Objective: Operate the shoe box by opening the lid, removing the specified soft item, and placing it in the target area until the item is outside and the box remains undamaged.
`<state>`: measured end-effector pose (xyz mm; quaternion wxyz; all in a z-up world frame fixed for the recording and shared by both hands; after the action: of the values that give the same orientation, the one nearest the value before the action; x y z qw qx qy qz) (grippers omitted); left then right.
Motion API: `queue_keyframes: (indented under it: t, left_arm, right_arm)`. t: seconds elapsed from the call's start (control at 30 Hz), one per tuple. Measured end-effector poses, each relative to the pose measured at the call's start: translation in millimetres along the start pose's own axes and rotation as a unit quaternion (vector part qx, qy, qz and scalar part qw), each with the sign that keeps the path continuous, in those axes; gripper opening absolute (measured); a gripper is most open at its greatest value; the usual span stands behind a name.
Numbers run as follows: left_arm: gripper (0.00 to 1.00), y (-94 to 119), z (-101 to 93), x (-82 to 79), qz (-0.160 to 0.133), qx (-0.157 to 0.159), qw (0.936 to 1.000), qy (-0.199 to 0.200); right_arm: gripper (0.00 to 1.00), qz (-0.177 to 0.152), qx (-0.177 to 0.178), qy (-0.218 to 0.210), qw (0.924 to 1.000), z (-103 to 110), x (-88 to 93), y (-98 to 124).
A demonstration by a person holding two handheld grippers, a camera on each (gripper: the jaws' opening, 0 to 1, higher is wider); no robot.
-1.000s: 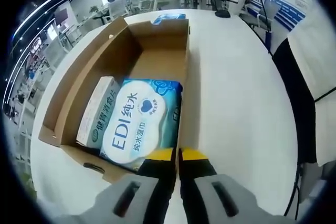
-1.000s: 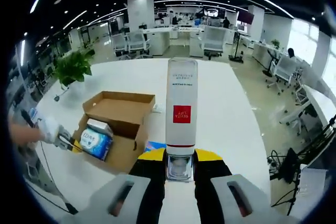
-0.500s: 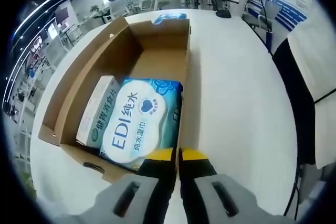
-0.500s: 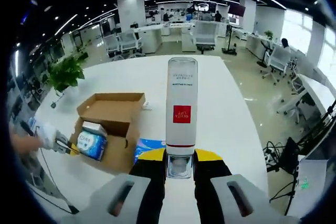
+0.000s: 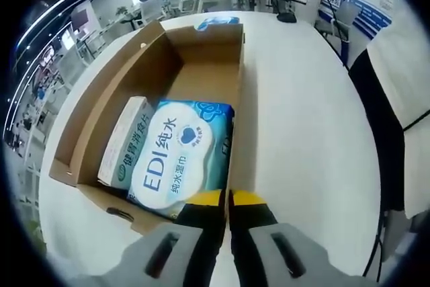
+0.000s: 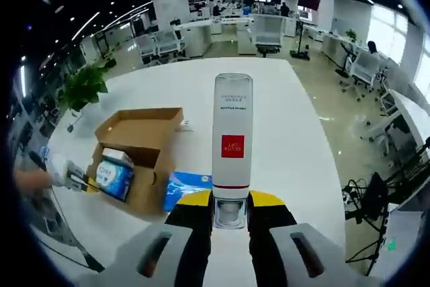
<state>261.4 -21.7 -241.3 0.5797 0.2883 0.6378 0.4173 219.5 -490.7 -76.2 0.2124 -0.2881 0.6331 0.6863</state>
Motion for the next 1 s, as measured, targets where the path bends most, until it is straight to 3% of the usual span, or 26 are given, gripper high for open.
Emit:
queue_keyframes:
  t: [0.07,0.2,0.4,0.43,0.5,0.63,0.77,1.0]
  left_arm:
    - [0.02,-0.3,0.5,0.5,0.0,0.0,1.0,0.0]
    - [0.02,-0.5,1.0,0.1,0.0,0.002,1.0,0.003]
    - [0.02,-0.7,1.6,-0.1,0.002,0.001,1.0,0.005]
    - [0.02,-0.7,1.7,0.0,0.002,0.001,1.0,0.004]
    - [0.02,-0.5,1.2,0.4,0.001,0.0,1.0,-0.001]
    - [0.02,-0.4,2.2,-0.2,0.003,0.003,1.0,-0.001]
    - [0.02,-0.2,2.0,-0.2,0.003,0.003,1.0,-0.002]
    - [0.02,-0.2,1.7,-0.4,0.004,-0.001,1.0,0.004]
  right_arm:
    - [0.17,0.009,-0.023,-0.032,0.9992,-2.3,1.3,-7.5]
    - [0.17,0.014,-0.017,-0.034,0.9992,-7.4,6.3,-17.8]
    - [0.17,0.025,-0.005,-0.005,0.9997,-8.2,20.6,-34.9]
    - [0.17,0.047,0.011,0.01,0.9988,-7.9,26.6,-40.1]
    - [0.17,0.049,0.014,0.019,0.9985,-7.0,31.2,-48.0]
    - [0.17,0.078,0.008,-0.004,0.9969,-10.7,46.0,-66.0]
    - [0.17,0.076,0.001,-0.033,0.9966,-14.4,52.3,-75.5]
    - [0.17,0.097,0.019,-0.012,0.995,-22.3,68.8,-91.8]
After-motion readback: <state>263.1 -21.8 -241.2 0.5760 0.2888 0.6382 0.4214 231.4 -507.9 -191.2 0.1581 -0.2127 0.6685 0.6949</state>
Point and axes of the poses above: the point that each gripper's makers call its tool centre point, and the gripper's own axes: y roughly backward along the fingers, z roughly to its left, x roughly out of its underside, the point moved 10 cm from there along y, roughly backward along the fingers, and after that the axes turned 6 degrees about y, right-handed, at the moved point
